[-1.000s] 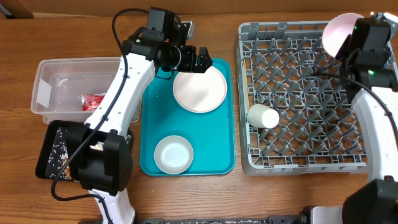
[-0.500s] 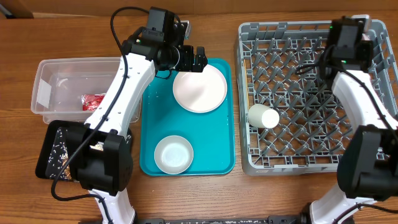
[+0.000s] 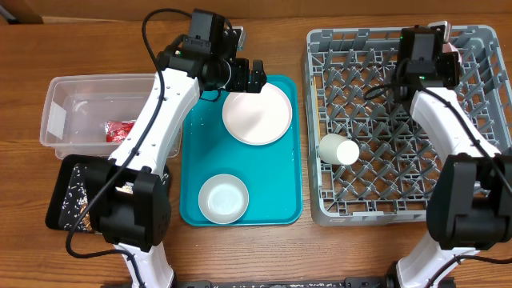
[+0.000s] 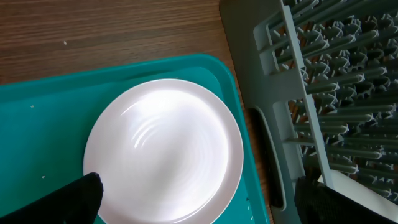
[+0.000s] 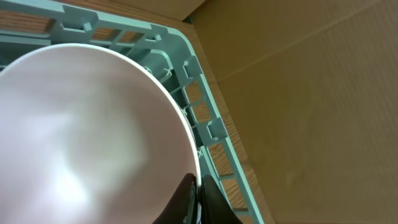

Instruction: Sort waste into correct bins and load items into the dishwasher

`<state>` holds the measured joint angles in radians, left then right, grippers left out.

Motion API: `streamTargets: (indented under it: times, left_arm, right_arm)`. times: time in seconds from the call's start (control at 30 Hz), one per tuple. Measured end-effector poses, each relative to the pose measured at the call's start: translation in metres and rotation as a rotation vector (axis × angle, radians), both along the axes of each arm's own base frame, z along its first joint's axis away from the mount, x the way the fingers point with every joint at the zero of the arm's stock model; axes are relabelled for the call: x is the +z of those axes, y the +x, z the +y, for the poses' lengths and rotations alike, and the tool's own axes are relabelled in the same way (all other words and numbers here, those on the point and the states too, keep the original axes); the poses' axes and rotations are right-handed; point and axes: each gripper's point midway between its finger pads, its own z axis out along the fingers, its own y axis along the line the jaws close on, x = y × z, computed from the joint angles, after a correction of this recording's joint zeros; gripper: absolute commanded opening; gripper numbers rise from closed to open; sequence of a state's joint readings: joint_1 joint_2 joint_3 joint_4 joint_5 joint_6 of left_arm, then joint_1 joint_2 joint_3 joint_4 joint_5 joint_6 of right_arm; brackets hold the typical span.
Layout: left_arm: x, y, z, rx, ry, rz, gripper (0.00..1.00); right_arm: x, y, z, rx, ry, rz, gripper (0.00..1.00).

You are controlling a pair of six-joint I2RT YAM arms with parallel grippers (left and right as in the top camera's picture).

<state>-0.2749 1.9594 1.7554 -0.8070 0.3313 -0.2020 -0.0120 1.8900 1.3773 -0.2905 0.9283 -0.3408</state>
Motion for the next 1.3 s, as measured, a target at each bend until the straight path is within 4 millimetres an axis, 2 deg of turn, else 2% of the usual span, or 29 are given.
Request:
streamTargets:
  times: [0.33, 0.4, 0.53, 0.8, 1.17, 1.3]
  left_arm:
    - [0.000, 0.000, 0.000, 0.002, 0.002, -0.001, 1.00]
    - [0.000, 0.000, 0.000, 0.002, 0.003, 0.000, 1.00]
    - [0.000, 0.000, 0.000, 0.002, 0.003, 0.000, 1.00]
    - [0.000, 0.000, 0.001, 0.002, 0.003, 0.000, 1.00]
    - [0.000, 0.000, 0.001, 0.002, 0.003, 0.000, 1.00]
    - [0.000, 0.000, 0.001, 0.002, 0.003, 0.000, 1.00]
  right_arm:
    - [0.003, -0.001, 0.014, 0.010, -0.027, 0.026, 0.06]
    - [0.001, -0.003, 0.014, 0.010, -0.028, 0.040, 0.13]
    - [-0.003, -0.006, 0.015, 0.015, -0.027, 0.071, 0.14]
    - [-0.029, 0.000, 0.033, 0.088, 0.022, 0.136, 0.14]
    - [-0.038, -0.002, 0.056, 0.145, 0.032, 0.193, 0.15]
    - [-0.039, -0.004, 0.056, 0.146, 0.032, 0.204, 0.21]
